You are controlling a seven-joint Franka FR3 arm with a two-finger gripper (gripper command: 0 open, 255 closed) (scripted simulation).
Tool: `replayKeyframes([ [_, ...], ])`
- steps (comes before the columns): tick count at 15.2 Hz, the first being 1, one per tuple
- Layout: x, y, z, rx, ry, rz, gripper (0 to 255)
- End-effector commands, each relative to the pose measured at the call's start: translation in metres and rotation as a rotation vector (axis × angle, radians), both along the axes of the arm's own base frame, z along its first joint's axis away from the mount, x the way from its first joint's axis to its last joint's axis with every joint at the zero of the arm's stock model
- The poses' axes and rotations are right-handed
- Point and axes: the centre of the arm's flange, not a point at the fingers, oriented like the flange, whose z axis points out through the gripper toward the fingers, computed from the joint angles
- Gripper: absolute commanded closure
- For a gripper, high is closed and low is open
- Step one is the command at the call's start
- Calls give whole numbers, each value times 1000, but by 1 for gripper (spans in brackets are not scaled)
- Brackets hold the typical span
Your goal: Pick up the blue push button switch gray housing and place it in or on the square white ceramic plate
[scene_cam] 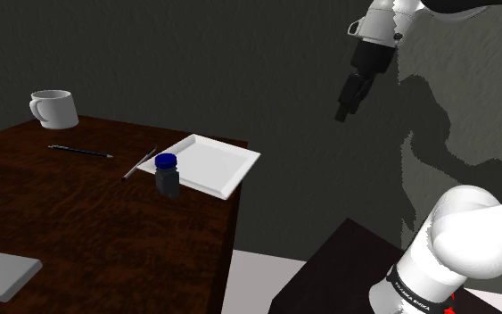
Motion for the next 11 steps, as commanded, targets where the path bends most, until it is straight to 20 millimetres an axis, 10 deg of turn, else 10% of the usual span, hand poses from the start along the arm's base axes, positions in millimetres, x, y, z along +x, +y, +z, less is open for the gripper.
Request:
replayKeyframes([
  [1,0,0,0,0,0,0,0],
  [11,69,113,-27,2,37,-43,0],
])
